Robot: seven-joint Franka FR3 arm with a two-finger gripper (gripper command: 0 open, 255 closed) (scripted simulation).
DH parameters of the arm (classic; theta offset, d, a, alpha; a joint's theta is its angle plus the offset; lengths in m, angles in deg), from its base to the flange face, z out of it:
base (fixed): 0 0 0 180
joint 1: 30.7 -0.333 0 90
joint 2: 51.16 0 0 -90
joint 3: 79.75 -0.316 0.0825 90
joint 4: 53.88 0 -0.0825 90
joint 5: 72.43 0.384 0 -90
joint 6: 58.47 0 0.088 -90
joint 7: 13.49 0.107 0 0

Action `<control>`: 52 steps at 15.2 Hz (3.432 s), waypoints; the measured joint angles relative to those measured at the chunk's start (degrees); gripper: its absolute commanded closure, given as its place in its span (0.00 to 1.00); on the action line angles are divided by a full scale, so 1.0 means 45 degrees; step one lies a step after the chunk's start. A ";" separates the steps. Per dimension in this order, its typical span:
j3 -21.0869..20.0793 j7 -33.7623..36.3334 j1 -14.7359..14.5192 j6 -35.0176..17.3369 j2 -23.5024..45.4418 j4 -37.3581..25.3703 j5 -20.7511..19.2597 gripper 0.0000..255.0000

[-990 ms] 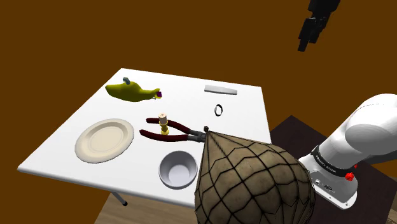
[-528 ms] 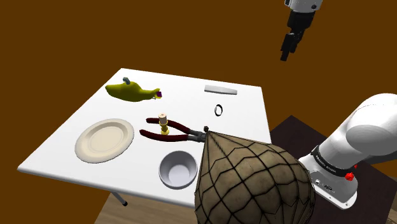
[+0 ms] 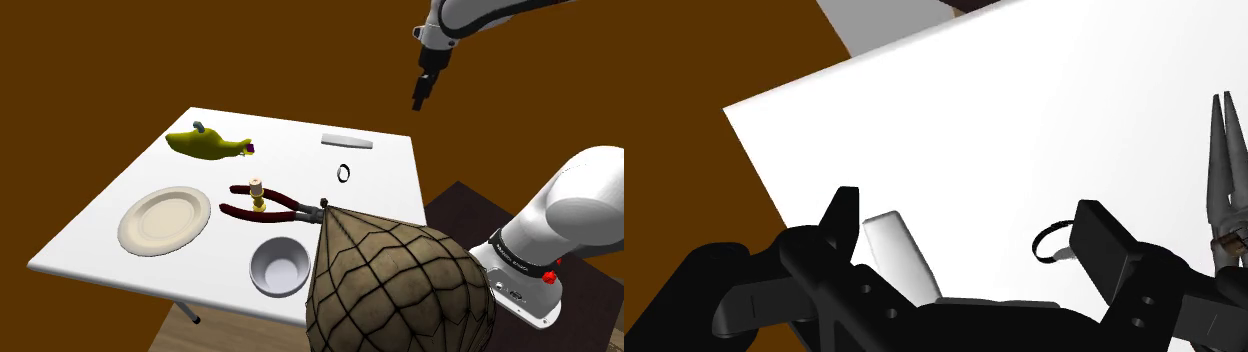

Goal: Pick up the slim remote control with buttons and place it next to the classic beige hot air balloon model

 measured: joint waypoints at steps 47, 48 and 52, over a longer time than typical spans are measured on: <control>-0.0902 -0.6427 0.0079 -0.6273 1.2388 -0.6571 0.3493 1.00; -0.0902 -0.6427 0.0079 -0.6273 1.2388 -0.6571 0.3493 1.00; -0.0864 -0.6393 0.0049 -0.6048 1.2130 -0.6536 0.3446 1.00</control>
